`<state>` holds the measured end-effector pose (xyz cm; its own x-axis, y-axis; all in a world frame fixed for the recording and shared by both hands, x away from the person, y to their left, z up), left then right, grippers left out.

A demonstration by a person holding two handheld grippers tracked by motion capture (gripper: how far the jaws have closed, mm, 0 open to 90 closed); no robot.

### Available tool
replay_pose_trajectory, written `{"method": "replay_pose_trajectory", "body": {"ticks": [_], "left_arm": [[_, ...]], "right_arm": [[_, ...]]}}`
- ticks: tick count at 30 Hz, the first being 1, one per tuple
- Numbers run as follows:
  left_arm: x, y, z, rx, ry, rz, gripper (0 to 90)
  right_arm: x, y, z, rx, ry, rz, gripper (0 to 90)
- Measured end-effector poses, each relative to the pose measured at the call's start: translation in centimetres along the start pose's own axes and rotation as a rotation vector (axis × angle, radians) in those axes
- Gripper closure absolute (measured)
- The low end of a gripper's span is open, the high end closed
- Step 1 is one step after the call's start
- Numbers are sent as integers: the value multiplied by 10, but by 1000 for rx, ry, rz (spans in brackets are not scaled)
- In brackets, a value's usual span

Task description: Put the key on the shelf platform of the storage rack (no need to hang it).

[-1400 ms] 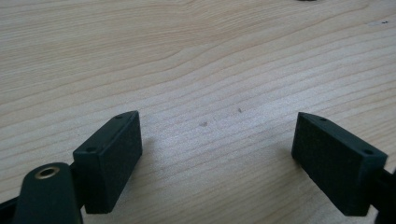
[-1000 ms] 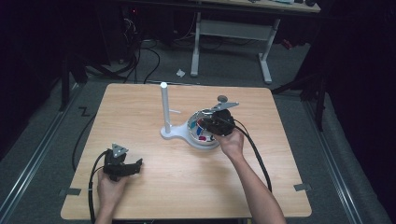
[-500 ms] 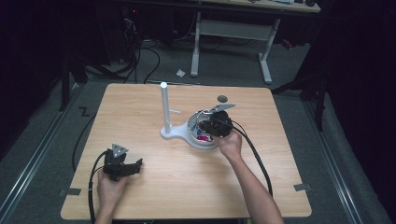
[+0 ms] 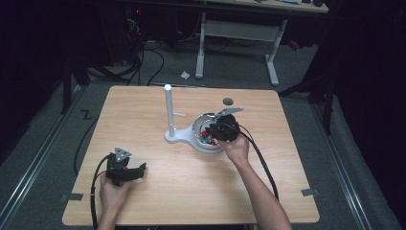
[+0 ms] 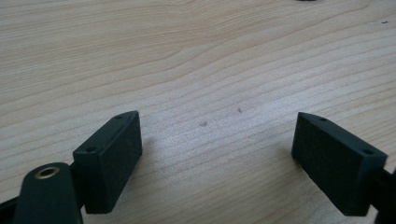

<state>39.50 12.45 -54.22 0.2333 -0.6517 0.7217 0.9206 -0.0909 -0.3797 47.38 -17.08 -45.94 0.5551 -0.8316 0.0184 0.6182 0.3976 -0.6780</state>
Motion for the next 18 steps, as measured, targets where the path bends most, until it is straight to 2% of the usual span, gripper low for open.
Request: {"method": "replay_pose_trajectory", "body": {"ticks": [6,10,18], "left_arm": [[0,0,0,1,-2,1,166],[0,0,0,1,-1,0,166],[0,0,0,0,0,0,166]], "right_arm": [[2,-10,-1,24,8,-10,649],[4,-21,2,62,20,-13,596],[8,-37,2,85,28,-31,551]]}}
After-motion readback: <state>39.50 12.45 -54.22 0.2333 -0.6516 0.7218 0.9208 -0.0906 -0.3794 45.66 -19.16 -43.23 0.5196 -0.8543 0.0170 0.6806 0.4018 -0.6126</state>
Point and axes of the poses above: each handheld gripper's, and its own axes: y roughly forward along the jaws, z roughly out of its top, x roughly to its right, the point moved 1 cm from there along y, roughly forward along the jaws, and after that the axes turned 6 degrees about -z, right-handed, at the moved point
